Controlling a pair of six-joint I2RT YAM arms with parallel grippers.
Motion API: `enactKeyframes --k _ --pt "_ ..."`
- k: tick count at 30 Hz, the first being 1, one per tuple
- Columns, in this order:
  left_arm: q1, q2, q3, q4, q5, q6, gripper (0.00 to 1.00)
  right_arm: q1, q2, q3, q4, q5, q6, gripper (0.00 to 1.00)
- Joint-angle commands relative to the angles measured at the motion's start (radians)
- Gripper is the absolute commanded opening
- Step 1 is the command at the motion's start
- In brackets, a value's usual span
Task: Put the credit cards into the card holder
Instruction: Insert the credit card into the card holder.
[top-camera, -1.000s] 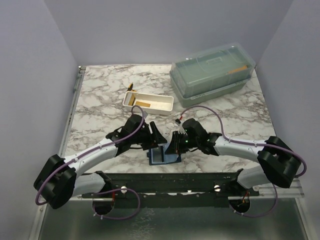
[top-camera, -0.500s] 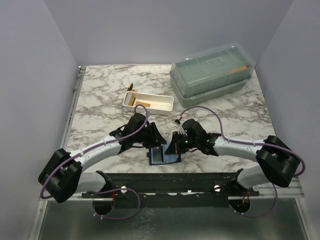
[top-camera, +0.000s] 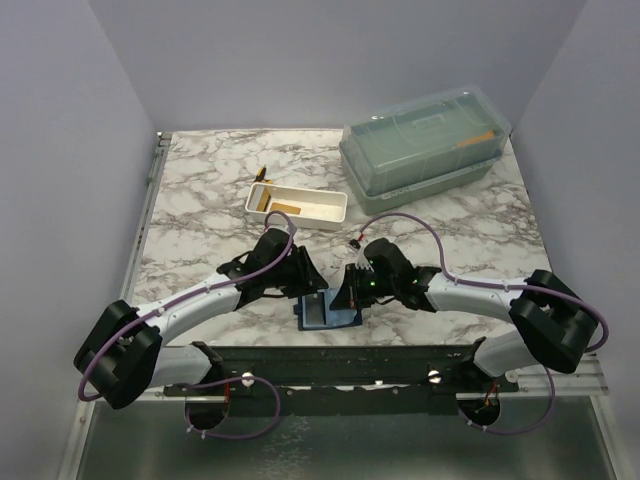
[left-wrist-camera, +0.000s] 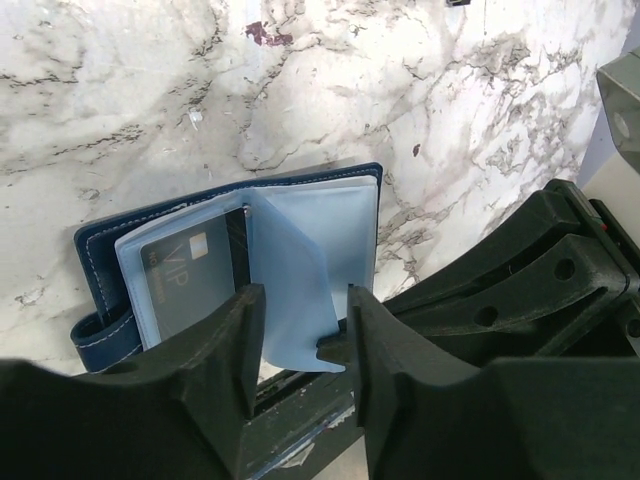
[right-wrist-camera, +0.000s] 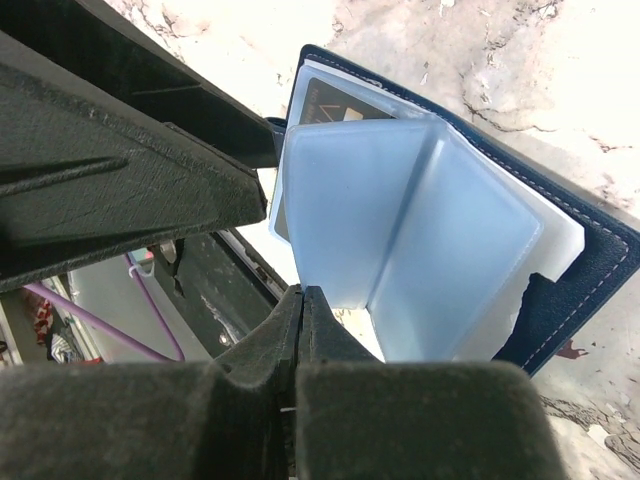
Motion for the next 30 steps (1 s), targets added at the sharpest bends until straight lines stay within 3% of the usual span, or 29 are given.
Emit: enactKeyframes --k 1,16,27,30 --pt "0.001 0.004 0.001 -0.021 -0.025 0.020 0.40 0.000 0.014 -0.013 0.014 -0.014 -0.004 0.00" --pt "0.001 0.030 -0.005 -0.017 -0.021 0.028 0.32 0.000 0.007 -0.013 0.006 -0.013 -0.003 0.00" --pt "-0.001 0.080 -0.010 0.019 -0.017 0.040 0.36 0.000 0.001 -0.012 -0.004 -0.014 -0.003 0.00" --pt "-0.001 0.082 -0.014 0.020 -0.006 0.041 0.42 0.000 -0.001 -0.011 -0.008 -0.013 -0.006 0.00"
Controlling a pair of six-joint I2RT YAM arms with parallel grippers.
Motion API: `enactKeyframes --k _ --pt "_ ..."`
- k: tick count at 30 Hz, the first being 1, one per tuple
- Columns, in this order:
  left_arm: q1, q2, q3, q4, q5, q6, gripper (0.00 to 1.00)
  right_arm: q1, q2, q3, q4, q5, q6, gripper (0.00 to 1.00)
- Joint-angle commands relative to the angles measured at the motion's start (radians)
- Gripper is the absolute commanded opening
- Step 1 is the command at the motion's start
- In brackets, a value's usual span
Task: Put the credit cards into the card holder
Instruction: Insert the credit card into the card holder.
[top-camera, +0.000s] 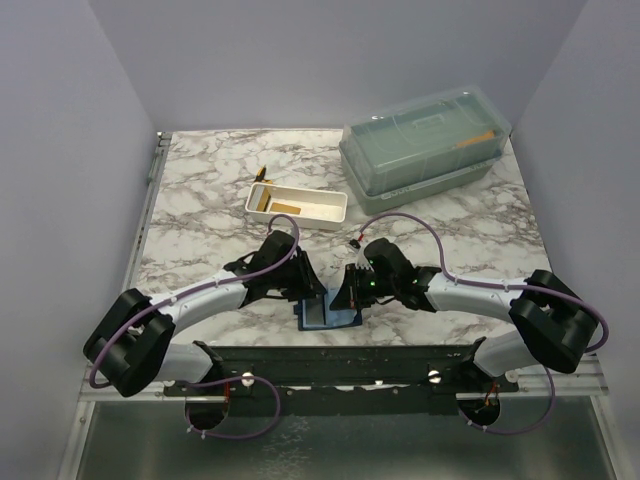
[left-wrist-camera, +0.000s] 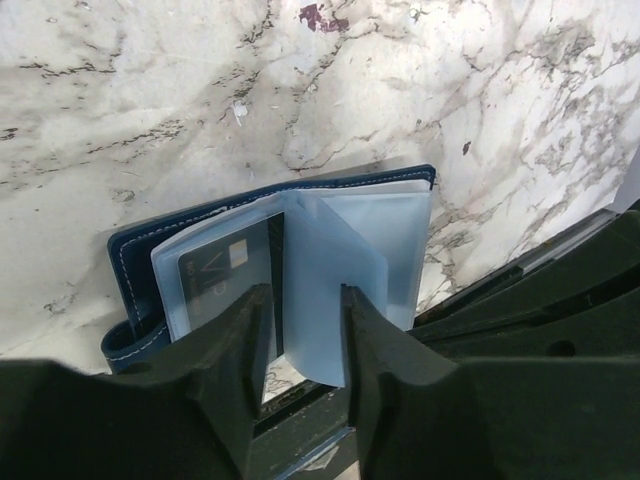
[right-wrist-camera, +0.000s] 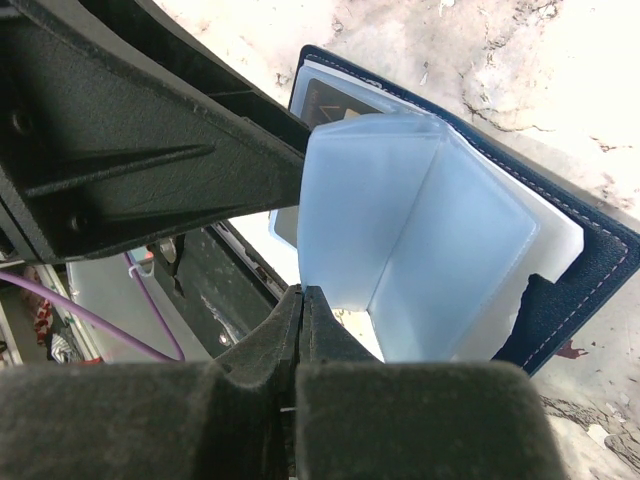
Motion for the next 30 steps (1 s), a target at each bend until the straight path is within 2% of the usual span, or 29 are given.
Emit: enactKeyframes --k 1,7,11,19,30 --pt "-0.001 -0.001 -0.015 0.025 0.004 0.014 0.45 -0.001 -0.002 -0.010 -0.012 -0.012 -0.006 0.00" --pt "-0.001 -0.086 -0.032 0.018 0.015 -0.005 0.57 -0.001 0.005 -0.012 -0.001 -0.015 -0.003 0.00" --pt "-0.003 -0.079 -0.040 0.019 0.025 -0.011 0.57 -0.001 0.002 -0.012 -0.002 -0.014 -0.005 0.00" --pt "-0.005 -0.070 -0.042 0.019 0.015 -0.011 0.45 -0.001 0.000 -0.014 -0.002 -0.013 -0.001 0.00" --pt "-0.019 -0.020 -0.030 0.051 0.019 -0.003 0.50 -0.001 0.007 -0.016 0.008 -0.020 0.001 0.00"
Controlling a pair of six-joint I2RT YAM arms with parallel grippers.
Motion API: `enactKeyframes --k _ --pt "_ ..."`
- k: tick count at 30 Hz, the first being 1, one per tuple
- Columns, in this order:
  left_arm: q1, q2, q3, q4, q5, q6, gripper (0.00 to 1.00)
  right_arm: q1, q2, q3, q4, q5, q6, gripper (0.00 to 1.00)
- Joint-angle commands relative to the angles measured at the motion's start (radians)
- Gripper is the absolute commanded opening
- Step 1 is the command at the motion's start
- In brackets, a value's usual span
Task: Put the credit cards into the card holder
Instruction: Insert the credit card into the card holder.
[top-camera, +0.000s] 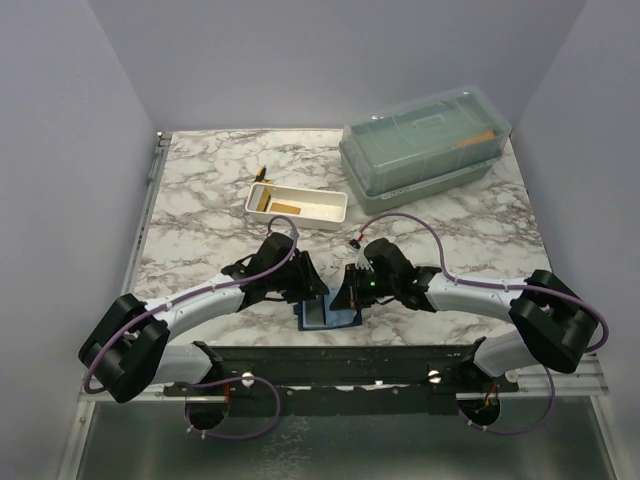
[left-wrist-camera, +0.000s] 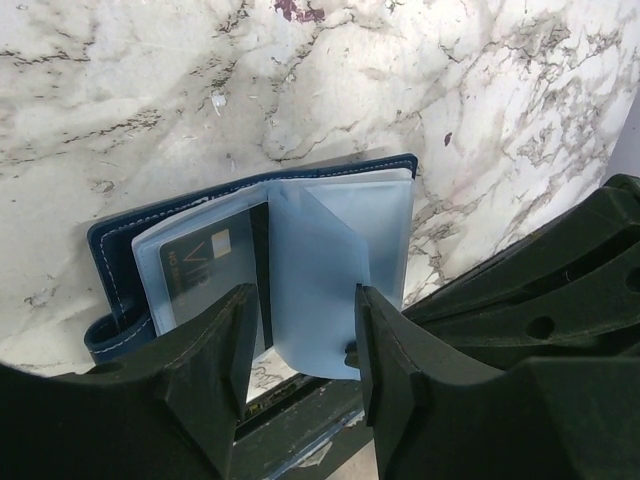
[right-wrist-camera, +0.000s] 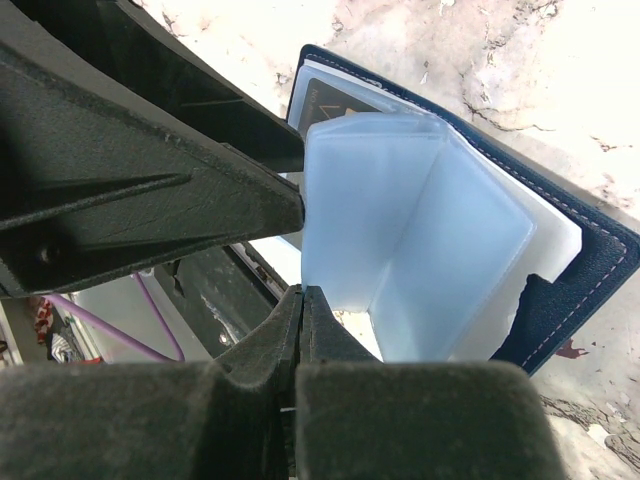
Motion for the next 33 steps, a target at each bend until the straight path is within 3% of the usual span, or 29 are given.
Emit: enactKeyframes --k 1,9,13,23,33 --pt "-0.012 0.025 -0.005 0.033 0.013 0.006 0.50 -0.001 0.006 -0.015 0.008 -0.019 0.000 0.00" --pt "-0.015 0.038 -0.026 0.037 -0.010 0.010 0.46 -0.001 -0.011 -0.015 -0.011 -0.011 0.006 0.05" --pt "-0.015 0.043 -0.040 0.034 -0.017 0.009 0.40 -0.001 -0.026 -0.010 -0.057 0.024 0.012 0.18" --pt "-0.016 0.034 -0.044 0.024 -0.013 0.016 0.34 -0.001 -0.020 0.021 -0.156 0.084 0.006 0.38" --pt "-0.016 -0.048 0.012 -0.235 -0.166 0.123 0.45 0.071 -0.043 0.201 -0.659 0.490 0.031 0.46"
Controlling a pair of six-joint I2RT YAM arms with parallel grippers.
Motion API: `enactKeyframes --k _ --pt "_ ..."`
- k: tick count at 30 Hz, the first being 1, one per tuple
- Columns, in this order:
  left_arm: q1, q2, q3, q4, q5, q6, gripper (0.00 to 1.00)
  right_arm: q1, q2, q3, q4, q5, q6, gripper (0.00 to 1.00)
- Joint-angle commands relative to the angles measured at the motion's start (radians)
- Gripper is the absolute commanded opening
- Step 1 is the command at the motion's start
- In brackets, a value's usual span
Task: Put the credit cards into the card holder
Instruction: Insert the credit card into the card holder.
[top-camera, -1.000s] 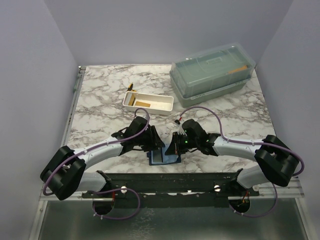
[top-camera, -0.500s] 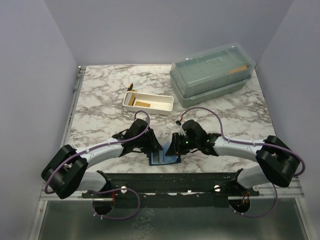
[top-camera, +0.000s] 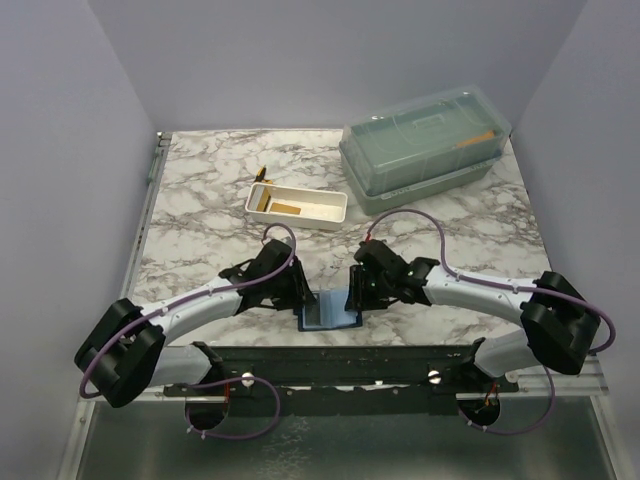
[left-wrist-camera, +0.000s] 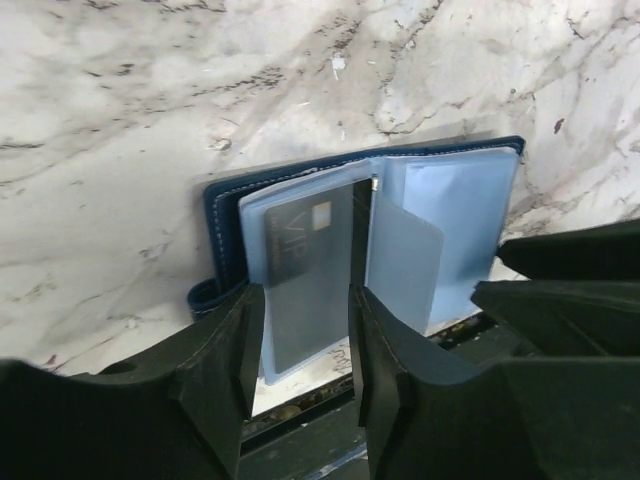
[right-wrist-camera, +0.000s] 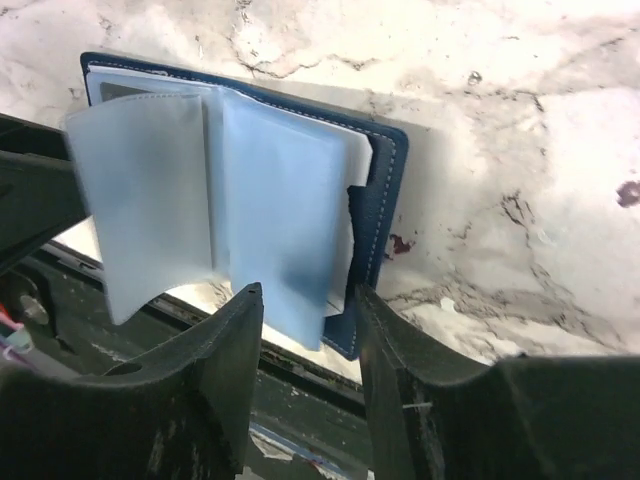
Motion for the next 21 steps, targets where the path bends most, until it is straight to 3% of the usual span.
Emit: enactKeyframes --k 1,4,9,15,21 --pt "-0.005 -0.046 0.049 -0.158 -0.104 0.066 0.46 0.050 -0.030 0.114 -0.286 0.227 0.009 0.46" --pt "-0.003 -0.067 0.070 -0.191 -0.113 0.070 0.51 0.063 -0.041 0.149 -0.276 0.214 -0.001 0.48" --pt "-0.004 -0.137 0.115 -0.236 -0.118 0.067 0.61 0.064 -0.035 0.139 -0.116 0.090 -0.028 0.48" --pt "0.003 -0.184 0.150 -0.284 -0.156 0.069 0.74 0.064 -0.016 0.126 -0.021 0.037 -0.007 0.44" --pt "0.020 -0.195 0.188 -0.274 -0.171 0.085 0.80 0.064 -0.029 0.083 0.087 0.016 0.015 0.39"
